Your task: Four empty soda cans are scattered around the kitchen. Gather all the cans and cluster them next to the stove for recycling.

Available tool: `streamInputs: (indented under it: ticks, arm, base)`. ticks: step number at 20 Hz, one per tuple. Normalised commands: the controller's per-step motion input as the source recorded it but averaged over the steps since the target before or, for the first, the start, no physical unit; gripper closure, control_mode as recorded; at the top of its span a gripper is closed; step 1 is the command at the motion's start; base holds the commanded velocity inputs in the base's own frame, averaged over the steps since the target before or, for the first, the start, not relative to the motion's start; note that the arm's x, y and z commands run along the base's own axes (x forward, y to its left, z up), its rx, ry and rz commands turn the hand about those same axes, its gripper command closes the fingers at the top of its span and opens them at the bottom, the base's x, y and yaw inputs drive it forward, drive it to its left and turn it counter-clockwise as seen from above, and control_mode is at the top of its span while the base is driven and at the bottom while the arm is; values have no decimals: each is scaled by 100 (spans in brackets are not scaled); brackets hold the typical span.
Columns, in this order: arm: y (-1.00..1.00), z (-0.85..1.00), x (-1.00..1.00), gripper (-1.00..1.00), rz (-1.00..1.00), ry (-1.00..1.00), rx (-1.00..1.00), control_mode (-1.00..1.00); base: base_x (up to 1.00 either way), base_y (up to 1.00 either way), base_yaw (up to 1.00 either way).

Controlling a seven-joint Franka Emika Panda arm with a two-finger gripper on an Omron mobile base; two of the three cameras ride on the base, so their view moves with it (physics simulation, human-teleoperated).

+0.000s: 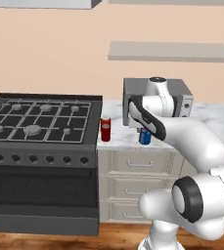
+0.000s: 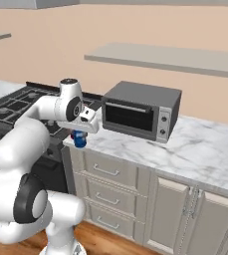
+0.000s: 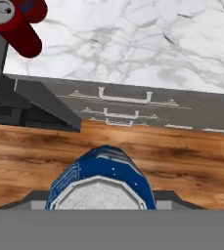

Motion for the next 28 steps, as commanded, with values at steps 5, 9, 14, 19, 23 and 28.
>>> streamInputs:
  ticks: [5,9,14,19,23,28]
  arm:
    - [0,0,0,100,0,0,0,100]
    - [0,0,0,100,0,0,0,100]
    - [0,0,0,100,0,0,0,100]
    - [0,0,0,100,0,0,0,100]
    - [0,0,0,100,0,0,0,100]
    - [0,0,0,100,0,0,0,100]
  base:
    - [49,25,-17]
    - [48,33,-17]
    - [46,31,-16]
    - [44,32,-16]
    - [37,33,-16]
    - [23,26,-14]
